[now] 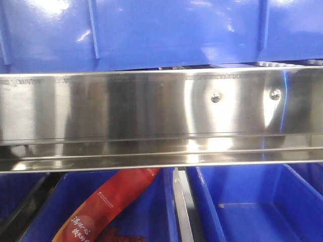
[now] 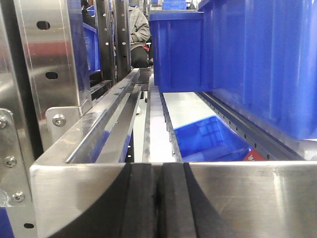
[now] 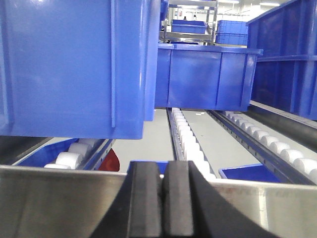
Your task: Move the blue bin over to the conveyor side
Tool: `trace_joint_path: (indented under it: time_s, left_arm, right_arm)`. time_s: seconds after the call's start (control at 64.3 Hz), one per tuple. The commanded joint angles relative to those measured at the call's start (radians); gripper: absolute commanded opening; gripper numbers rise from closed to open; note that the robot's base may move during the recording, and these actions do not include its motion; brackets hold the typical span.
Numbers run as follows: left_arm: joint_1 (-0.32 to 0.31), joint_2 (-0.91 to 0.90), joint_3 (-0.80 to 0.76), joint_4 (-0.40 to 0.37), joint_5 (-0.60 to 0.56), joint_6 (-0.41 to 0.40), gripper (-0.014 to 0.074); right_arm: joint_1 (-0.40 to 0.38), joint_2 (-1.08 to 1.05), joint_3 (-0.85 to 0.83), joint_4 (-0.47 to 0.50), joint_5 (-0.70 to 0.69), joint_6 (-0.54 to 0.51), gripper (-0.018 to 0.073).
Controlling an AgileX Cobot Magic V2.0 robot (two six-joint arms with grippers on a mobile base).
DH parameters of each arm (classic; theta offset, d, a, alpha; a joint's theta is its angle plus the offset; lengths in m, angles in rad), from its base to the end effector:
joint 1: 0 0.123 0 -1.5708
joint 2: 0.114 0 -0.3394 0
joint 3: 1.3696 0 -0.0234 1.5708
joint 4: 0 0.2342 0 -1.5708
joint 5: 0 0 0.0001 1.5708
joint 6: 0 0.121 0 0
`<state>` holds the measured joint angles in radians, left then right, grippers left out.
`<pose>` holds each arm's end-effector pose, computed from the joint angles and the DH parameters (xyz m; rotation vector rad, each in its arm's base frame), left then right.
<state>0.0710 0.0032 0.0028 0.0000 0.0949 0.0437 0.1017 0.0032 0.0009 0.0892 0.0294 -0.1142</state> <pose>0.0154 0.0011 0.2032 -0.0216 1.5851 0.0896 0.0151 0.0019 0.2119 -0.0982 1.5141 0.0633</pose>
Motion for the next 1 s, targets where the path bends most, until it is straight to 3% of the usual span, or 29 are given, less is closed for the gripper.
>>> trace_joint_path:
  time_s: [0.0,0.326,0.979]
  left_arm:
    - [-0.007,-0.003,-0.003,-0.009,-0.009,-0.002,-0.0006]
    - [-0.007,-0.003,-0.003,-0.009,-0.011,-0.002,-0.0006]
    - [-0.007,-0.003,-0.003,-0.034,-0.200,-0.002,-0.0006]
  right_arm:
    - [0.001,-0.003,-0.001,0.003,-0.029,-0.008,-0.0064]
    - [0.001,-0.003,-0.001,0.003,-0.029,-0.008,-0.0064]
    - [0.001,-0.003,-0.001,0.003,-0.095,-0.008,-0.0064]
